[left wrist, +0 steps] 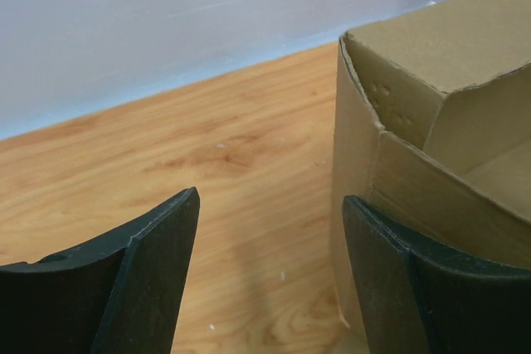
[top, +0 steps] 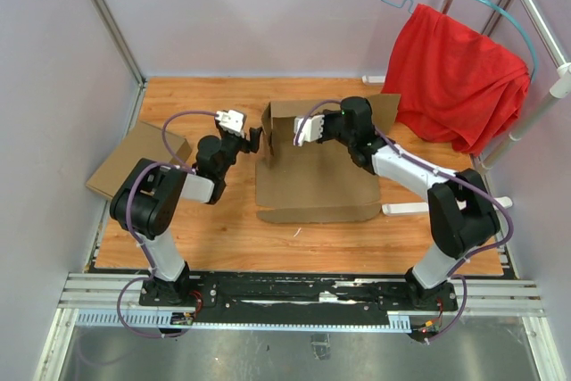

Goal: Fold the paper box

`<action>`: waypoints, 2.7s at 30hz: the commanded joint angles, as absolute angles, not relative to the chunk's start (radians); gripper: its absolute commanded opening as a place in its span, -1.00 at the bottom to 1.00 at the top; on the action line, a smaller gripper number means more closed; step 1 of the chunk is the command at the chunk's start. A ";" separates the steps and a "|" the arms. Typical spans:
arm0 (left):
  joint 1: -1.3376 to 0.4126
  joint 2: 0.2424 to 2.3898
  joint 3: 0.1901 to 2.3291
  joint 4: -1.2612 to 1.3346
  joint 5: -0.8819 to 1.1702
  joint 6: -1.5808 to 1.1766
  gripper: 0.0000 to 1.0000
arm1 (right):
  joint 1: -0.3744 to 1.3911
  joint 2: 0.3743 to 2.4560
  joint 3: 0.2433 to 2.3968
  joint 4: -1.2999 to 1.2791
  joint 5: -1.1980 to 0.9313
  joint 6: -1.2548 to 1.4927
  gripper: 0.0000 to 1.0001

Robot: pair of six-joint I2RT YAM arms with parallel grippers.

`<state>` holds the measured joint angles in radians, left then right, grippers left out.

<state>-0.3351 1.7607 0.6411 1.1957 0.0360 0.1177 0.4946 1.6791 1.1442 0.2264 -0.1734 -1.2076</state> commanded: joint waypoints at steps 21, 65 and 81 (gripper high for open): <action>-0.460 1.833 0.621 1.313 -0.060 0.040 0.58 | 0.550 1.580 0.909 0.484 -0.162 -1.077 -0.98; -0.611 1.885 0.828 0.929 -0.593 0.108 -0.99 | 0.645 1.549 1.039 0.228 0.000 -0.854 0.96; -0.618 1.637 0.771 0.493 -0.692 0.002 -0.99 | 0.332 1.462 1.309 -0.126 -0.097 -0.024 0.97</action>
<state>-0.6113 1.7042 0.8112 0.6979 -0.6239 0.0490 0.4515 1.4391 1.2530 0.0269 0.0051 -0.3706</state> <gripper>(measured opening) 0.049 0.984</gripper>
